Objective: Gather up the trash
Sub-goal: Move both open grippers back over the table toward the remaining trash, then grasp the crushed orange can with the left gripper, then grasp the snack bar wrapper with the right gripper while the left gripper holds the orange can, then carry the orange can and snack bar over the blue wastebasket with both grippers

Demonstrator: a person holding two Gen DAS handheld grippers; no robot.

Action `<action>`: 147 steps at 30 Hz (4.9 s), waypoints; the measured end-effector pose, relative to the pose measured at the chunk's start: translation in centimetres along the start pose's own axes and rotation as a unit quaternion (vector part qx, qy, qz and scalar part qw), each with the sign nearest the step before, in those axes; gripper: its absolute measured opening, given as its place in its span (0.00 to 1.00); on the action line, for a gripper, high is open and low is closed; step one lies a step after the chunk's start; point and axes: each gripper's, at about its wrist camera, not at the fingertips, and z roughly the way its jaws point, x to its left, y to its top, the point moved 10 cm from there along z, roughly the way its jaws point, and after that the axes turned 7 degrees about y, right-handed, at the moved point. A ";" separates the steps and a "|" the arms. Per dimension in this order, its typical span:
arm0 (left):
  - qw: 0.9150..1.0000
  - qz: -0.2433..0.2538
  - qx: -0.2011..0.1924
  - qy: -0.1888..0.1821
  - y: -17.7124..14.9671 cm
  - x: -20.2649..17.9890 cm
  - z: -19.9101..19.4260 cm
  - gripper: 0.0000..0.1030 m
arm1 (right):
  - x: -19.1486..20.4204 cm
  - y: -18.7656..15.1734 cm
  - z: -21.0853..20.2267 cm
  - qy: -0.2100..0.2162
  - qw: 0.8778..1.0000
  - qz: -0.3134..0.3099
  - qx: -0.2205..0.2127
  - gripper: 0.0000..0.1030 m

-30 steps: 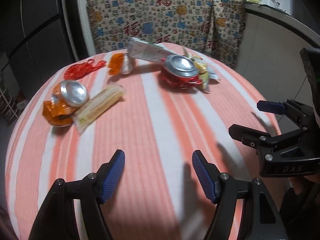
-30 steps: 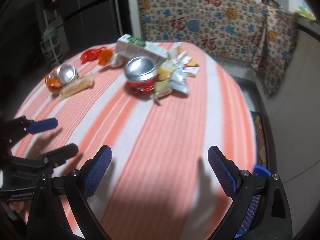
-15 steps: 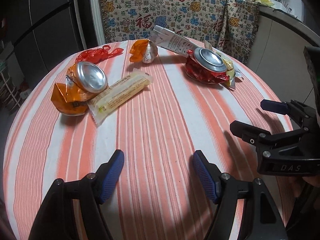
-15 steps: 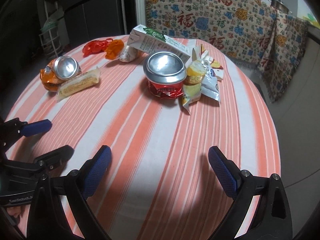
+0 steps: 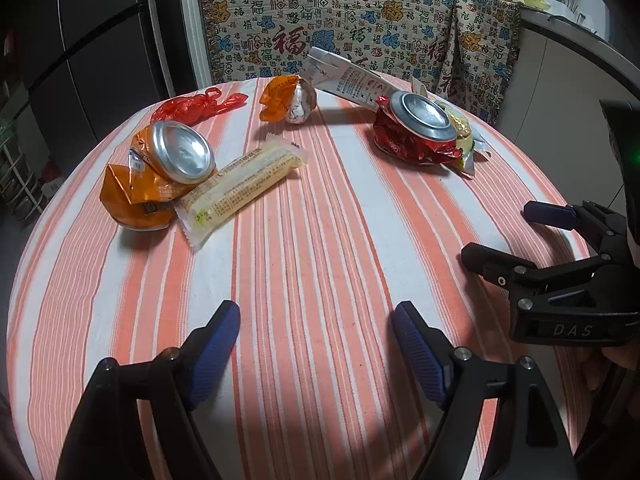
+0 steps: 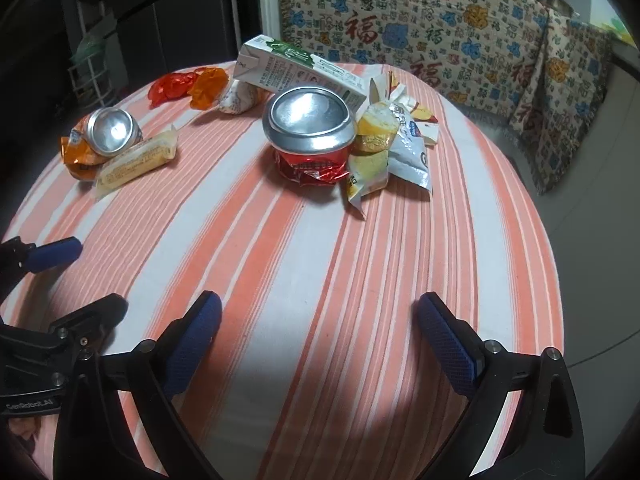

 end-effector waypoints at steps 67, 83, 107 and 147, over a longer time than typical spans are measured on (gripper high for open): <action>0.990 -0.119 -0.075 0.021 2.8 16.7 -5.4 0.13 | 3.7 0.6 0.1 0.044 0.998 0.029 0.017 0.99; 0.986 -0.154 -0.069 0.000 1.6 18.1 -5.3 0.13 | 14.9 9.6 8.9 -0.004 0.999 0.043 0.004 0.86; 0.991 -0.104 -0.063 -0.061 1.7 7.2 -6.7 0.13 | 2.7 -1.8 -4.3 0.093 0.995 0.016 0.033 0.65; 0.996 -0.046 -0.043 -0.060 1.5 1.7 -6.7 0.13 | 5.2 1.2 -5.1 0.111 0.992 0.010 0.055 0.16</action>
